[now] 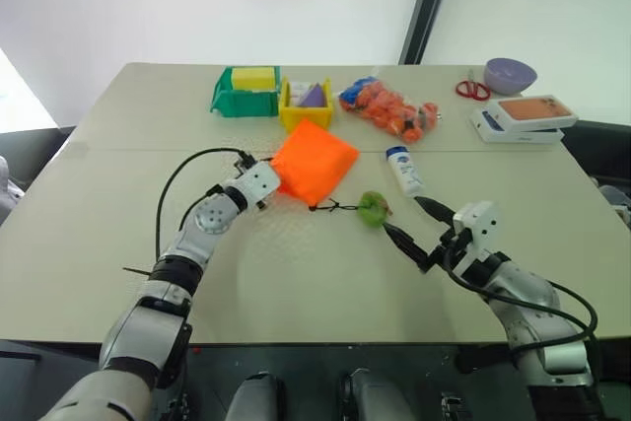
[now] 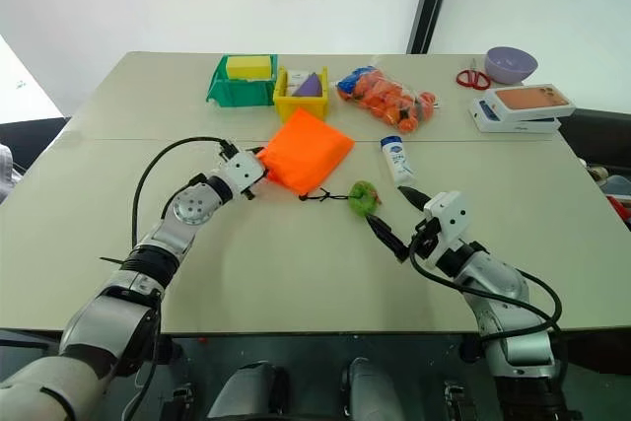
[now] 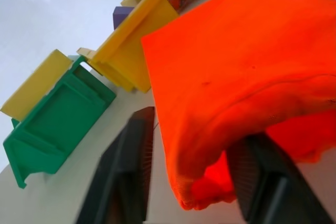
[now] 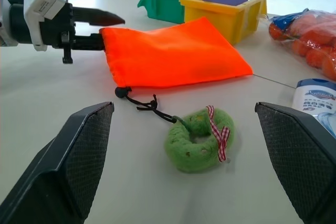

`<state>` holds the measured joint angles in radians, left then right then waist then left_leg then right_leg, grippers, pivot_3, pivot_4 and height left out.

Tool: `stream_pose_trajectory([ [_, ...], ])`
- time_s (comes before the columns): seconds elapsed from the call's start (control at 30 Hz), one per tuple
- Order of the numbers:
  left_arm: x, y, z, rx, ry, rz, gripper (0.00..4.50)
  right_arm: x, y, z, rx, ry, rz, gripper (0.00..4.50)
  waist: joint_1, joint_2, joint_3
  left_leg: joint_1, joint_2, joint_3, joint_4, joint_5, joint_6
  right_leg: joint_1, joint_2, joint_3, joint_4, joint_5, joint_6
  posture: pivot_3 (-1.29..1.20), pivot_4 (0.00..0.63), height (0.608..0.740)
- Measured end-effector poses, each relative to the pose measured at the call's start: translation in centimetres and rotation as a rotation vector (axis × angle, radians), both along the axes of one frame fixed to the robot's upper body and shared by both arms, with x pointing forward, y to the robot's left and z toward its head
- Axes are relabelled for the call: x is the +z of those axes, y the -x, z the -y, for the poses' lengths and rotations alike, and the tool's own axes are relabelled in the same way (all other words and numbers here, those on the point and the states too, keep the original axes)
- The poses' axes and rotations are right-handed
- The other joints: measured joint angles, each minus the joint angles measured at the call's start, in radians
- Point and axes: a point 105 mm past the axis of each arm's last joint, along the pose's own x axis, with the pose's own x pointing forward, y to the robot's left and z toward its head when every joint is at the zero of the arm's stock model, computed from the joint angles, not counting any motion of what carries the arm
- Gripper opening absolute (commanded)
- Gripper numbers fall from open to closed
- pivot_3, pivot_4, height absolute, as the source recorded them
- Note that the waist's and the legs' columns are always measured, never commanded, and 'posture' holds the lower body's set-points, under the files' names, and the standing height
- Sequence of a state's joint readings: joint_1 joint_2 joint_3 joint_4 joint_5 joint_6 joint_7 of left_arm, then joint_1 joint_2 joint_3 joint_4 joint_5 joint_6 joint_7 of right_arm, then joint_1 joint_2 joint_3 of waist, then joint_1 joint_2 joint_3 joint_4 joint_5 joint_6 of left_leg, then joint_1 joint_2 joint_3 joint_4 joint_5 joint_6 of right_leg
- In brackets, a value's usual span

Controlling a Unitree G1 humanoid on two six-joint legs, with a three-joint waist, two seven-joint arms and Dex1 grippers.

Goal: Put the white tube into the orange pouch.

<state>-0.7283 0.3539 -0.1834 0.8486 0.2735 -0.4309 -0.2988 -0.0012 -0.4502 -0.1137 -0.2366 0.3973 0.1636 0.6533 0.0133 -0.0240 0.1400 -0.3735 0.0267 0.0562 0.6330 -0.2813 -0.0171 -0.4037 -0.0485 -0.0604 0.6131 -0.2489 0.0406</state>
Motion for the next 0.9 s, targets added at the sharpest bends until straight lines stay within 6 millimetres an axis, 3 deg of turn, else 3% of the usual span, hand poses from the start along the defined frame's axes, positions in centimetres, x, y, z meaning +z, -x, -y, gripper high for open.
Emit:
stream_pose_trajectory([
  [0.03, -0.1, 0.0, 0.0, -0.001, 0.000, -0.001, 0.07, -0.1, 0.0, 0.1, -0.006, 0.003, -0.003, 4.50, 0.000, 0.000, 0.000, 0.000, 0.000, 0.000, 0.000, 0.000, 0.000, 0.000, 0.000, 0.000, 0.000, 0.000, 0.000, 0.00, 0.150, 0.740],
  [0.23, 0.0, 0.3, 0.0, -0.011, 0.012, 0.005, 0.07, 0.1, -0.9, 0.5, -0.067, 0.037, -0.002, 4.50, -0.001, 0.000, 0.000, 0.000, 0.000, 0.000, 0.001, 0.000, 0.000, 0.000, 0.000, 0.000, 0.001, 0.000, 0.000, 0.00, 0.150, 0.740],
  [0.37, -0.4, 1.6, -0.8, -0.020, 0.017, -0.017, 0.07, 0.2, -3.1, 1.0, -0.144, 0.083, -0.008, 4.50, -0.005, 0.000, 0.000, 0.001, 0.001, 0.001, 0.001, 0.000, 0.000, 0.000, 0.000, 0.001, 0.002, 0.000, 0.000, 0.00, 0.150, 0.740],
  [0.57, -1.8, 5.8, -2.5, -0.014, 0.052, -0.173, 0.07, 0.4, -7.3, 1.8, -0.286, 0.075, -0.035, 4.50, -0.022, 0.000, 0.000, 0.001, 0.002, 0.001, 0.001, 0.000, 0.000, 0.000, 0.000, 0.002, 0.002, 0.000, 0.000, 0.00, 0.150, 0.740],
  [0.8, -1.5, 11.3, -2.8, -0.032, 0.095, -0.373, 0.07, -2.5, -10.5, 1.9, -0.361, 0.073, -0.150, 4.50, -0.026, 0.001, 0.000, 0.001, 0.002, 0.001, 0.001, 0.000, 0.000, 0.000, -0.001, 0.002, 0.002, 0.000, -0.001, 0.00, 0.150, 0.740],
  [0.9, -0.6, 13.2, -2.0, -0.082, 0.153, -0.455, 0.07, -3.1, -11.5, 2.1, -0.401, 0.071, -0.167, 4.50, -0.027, 0.001, 0.000, 0.001, 0.002, 0.001, 0.001, 0.000, 0.000, 0.000, -0.001, 0.002, 0.002, 0.000, -0.001, 0.00, 0.150, 0.740],
])
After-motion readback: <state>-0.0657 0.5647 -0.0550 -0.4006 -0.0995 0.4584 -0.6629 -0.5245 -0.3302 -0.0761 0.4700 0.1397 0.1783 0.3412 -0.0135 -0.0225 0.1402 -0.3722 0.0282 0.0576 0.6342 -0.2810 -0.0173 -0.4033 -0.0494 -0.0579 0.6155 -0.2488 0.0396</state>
